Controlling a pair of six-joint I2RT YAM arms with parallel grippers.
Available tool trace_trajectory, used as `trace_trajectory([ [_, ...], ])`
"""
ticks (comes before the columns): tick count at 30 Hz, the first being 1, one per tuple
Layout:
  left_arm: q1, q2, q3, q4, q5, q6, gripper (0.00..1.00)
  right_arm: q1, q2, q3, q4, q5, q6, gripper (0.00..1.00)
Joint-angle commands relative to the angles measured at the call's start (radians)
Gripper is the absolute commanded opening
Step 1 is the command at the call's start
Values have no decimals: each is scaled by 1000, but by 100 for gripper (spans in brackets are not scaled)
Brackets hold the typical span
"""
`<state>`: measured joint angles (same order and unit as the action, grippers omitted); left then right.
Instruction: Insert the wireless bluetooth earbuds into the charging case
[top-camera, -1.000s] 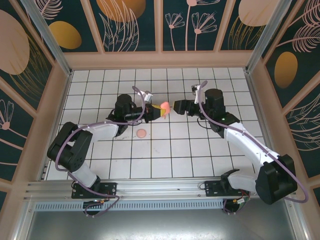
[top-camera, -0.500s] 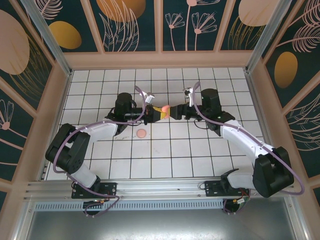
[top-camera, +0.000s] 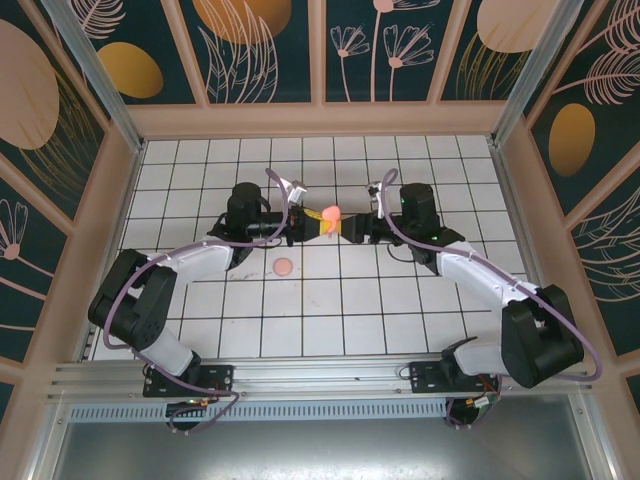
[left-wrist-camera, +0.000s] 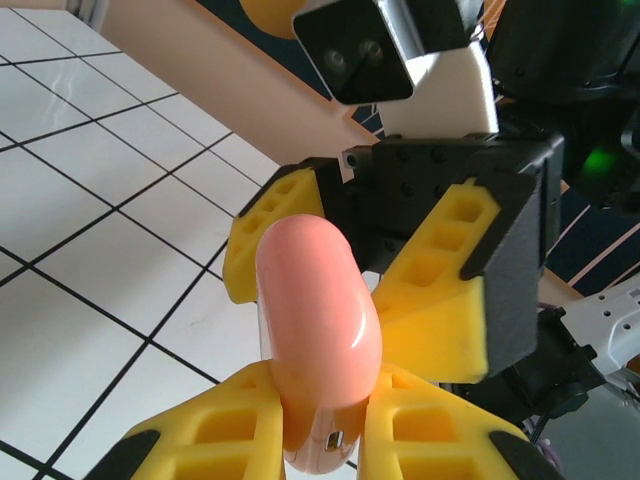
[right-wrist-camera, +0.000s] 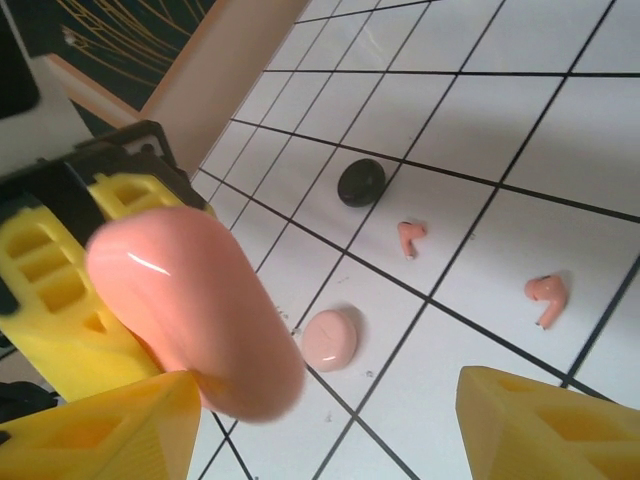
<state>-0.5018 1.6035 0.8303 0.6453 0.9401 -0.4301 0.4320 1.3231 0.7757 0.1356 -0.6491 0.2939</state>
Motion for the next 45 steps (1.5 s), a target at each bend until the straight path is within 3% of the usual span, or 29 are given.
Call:
trace_trajectory([
  [1,-8,-44,26,31,68,-1,0,-37,11,-33,56,70,25,66],
  [11,-7,-55,16,30,74,7,0,-63,-91,-56,32,55,58,64],
  [22,-7,-42,8,107,78,-42,0,-56,-109,-115,253,-176,216,60],
  [35,-7,-33,-26,263,60,-138,0,-52,-73,-208,590,-169,447,50],
  [45,-7,-30,-43,330,46,-177,0,-38,-43,-195,677,-164,515,45],
])
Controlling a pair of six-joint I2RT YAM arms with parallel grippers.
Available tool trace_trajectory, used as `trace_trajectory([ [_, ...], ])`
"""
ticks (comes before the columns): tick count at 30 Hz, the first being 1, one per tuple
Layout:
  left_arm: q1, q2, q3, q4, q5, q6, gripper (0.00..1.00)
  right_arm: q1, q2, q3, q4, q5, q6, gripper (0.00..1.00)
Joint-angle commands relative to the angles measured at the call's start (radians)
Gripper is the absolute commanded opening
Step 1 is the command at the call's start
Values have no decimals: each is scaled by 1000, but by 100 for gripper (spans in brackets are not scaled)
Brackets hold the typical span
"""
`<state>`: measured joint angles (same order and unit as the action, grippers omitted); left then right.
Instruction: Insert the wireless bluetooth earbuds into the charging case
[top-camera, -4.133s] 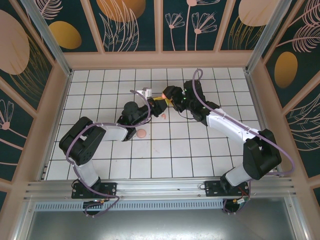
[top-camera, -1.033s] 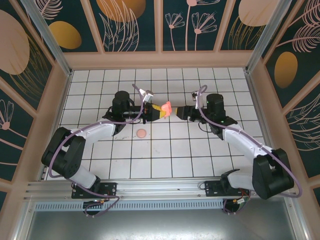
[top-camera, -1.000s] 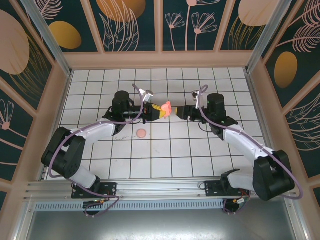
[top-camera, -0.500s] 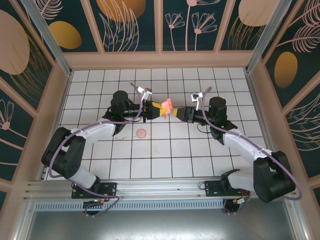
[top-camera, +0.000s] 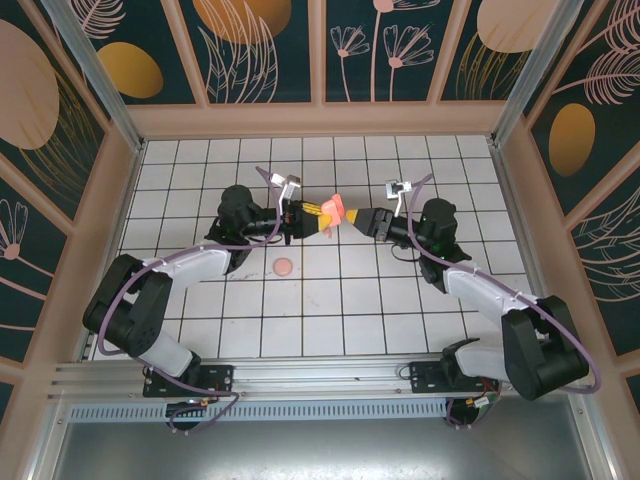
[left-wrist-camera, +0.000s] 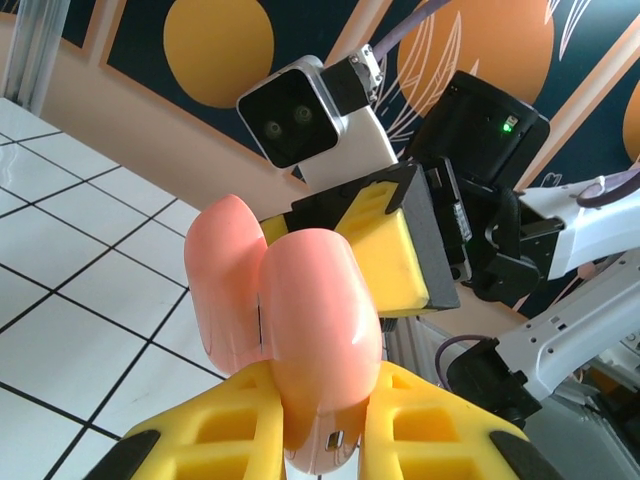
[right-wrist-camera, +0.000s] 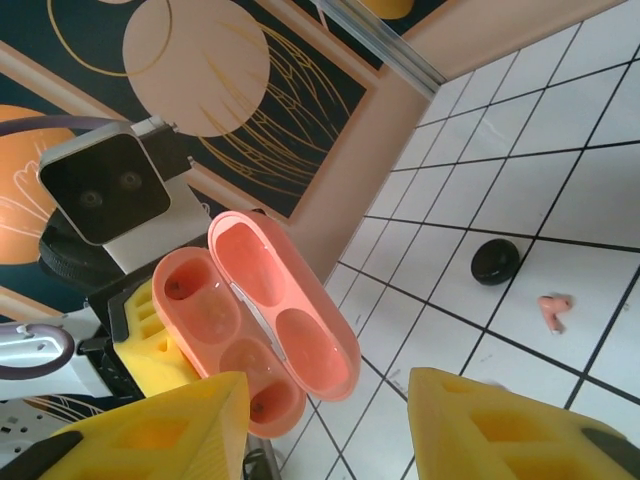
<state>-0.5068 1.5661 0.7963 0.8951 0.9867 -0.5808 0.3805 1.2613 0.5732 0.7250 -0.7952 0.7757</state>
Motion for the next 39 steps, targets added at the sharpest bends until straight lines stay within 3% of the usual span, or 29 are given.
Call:
trace_trajectory([
  [1,-2,8,-8,88,-1,-31,0,18,24,12,90,-16,35,45],
  [24,-3,18,-39,190,-8,-93,0,44,100,85,172,0,91,36],
  [32,-2,22,-42,219,-26,-108,0,60,101,77,178,-11,91,29],
  [39,-2,28,-45,251,-52,-129,0,61,87,66,174,-5,88,16],
])
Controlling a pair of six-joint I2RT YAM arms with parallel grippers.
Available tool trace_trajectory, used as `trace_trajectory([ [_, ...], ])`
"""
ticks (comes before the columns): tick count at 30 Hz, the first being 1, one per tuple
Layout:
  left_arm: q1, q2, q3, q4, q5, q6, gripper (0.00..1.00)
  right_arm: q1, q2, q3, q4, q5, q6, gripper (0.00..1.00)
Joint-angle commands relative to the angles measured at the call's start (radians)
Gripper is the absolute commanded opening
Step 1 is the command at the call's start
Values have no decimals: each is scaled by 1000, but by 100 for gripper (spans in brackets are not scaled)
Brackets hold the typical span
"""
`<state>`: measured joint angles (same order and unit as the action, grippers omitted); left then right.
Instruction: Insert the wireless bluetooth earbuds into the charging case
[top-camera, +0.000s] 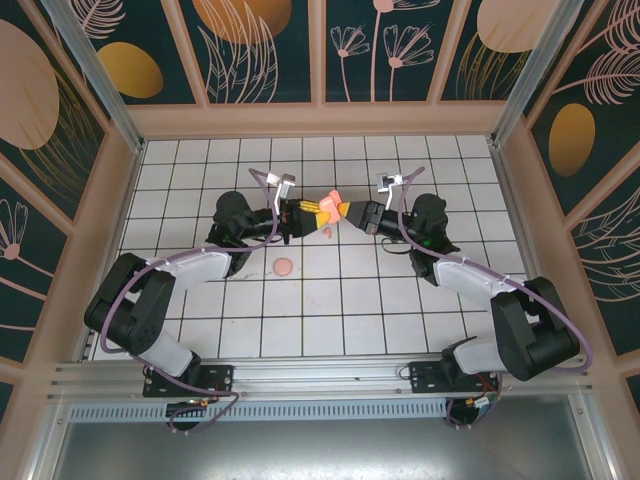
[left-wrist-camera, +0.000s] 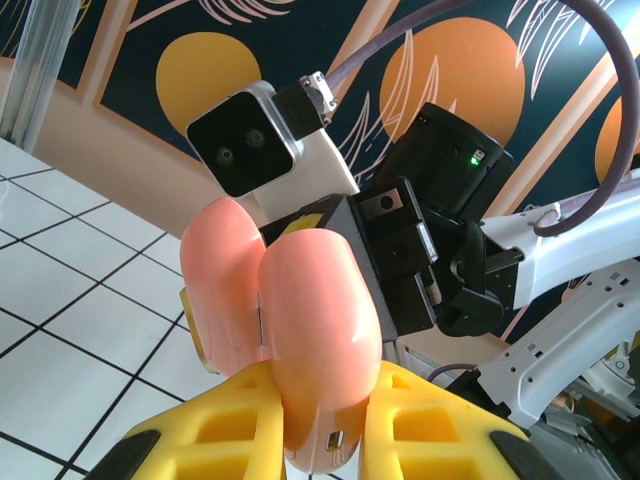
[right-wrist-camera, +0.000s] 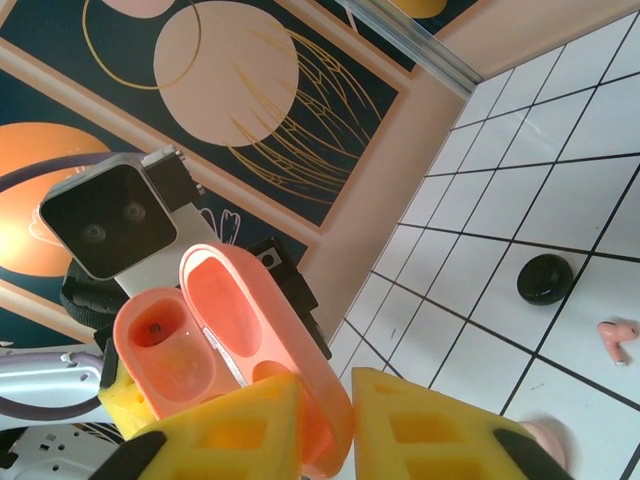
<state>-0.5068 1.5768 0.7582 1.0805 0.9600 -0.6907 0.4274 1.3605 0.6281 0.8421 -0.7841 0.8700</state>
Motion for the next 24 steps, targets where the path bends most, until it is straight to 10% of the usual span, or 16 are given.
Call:
trace_trajectory([
  [1,-2,18,-5,68,-28,-21,0,14,-12,13,55,-16,-7,14],
  [6,-2,32,-5,69,-44,-31,3,13,-14,43,24,-12,-22,4],
  [13,0,-1,-8,-93,-161,74,54,1,-27,163,-249,12,-166,0],
  [24,76,-153,80,-565,-158,387,74,-97,-35,446,-875,45,-558,0],
])
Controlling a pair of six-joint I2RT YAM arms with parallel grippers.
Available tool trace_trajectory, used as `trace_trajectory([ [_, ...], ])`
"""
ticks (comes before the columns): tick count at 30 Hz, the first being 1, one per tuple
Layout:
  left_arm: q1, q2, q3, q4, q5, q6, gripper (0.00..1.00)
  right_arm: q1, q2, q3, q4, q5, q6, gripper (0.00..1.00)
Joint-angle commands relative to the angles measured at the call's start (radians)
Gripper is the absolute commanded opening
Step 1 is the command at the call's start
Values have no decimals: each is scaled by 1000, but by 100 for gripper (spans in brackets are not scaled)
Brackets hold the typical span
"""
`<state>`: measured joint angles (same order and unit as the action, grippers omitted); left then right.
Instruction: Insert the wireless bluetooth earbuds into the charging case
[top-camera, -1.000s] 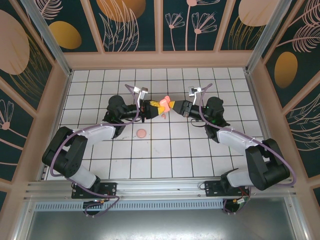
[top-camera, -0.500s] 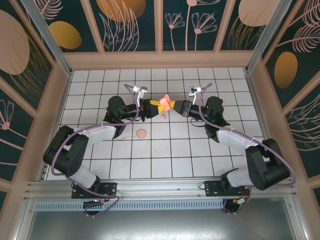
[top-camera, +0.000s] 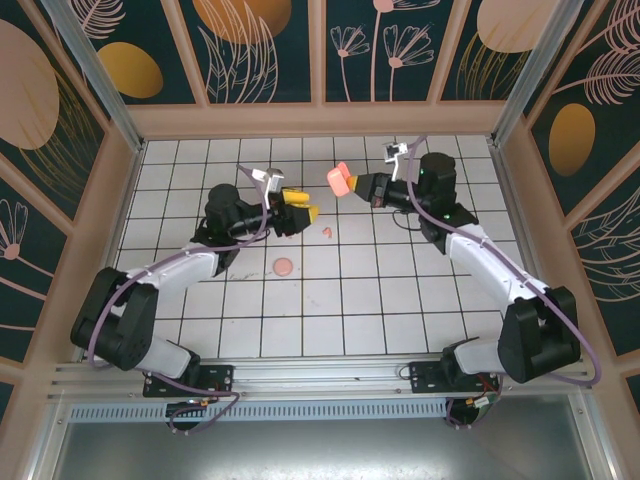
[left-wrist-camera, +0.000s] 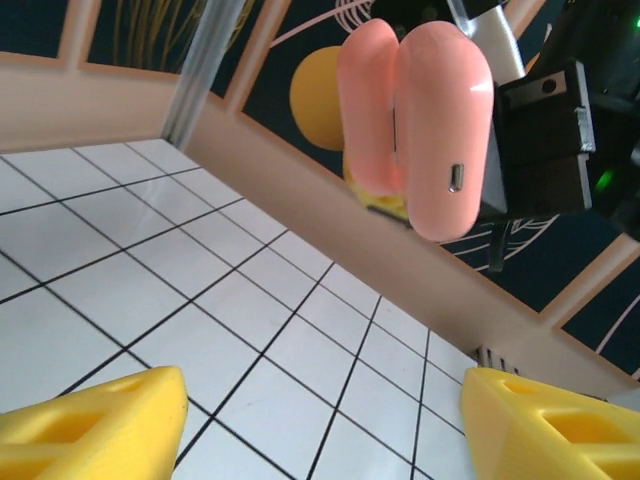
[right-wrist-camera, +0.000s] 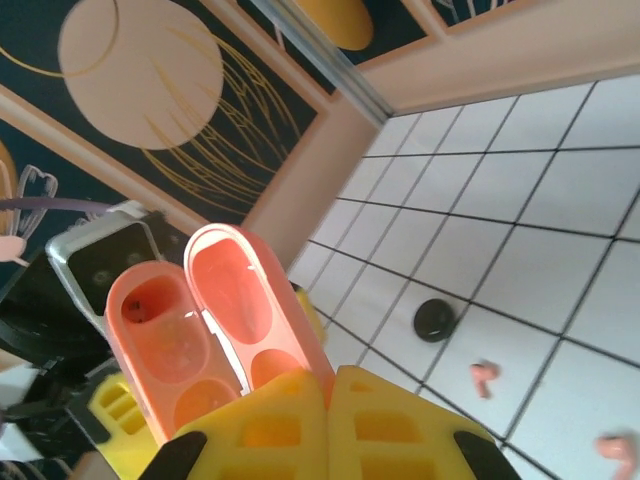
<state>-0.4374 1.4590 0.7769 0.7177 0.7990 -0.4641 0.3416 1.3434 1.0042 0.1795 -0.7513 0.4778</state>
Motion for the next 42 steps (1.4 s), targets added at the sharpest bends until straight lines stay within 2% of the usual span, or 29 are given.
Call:
trace_trajectory([
  [1,9,-38,96,-281,13,211,75,-14,-10,94,-262,20,-208,0],
  [8,22,23,361,-766,92,509,77,-14,35,243,-567,109,-481,0],
  [15,22,123,553,-1043,209,667,76,0,37,281,-707,169,-605,0],
  [23,22,219,646,-1144,344,719,75,42,67,319,-781,183,-651,0],
  [29,22,248,687,-1204,366,759,74,90,100,331,-772,196,-643,0],
  [42,22,293,668,-1205,382,768,71,170,178,411,-772,225,-634,0],
])
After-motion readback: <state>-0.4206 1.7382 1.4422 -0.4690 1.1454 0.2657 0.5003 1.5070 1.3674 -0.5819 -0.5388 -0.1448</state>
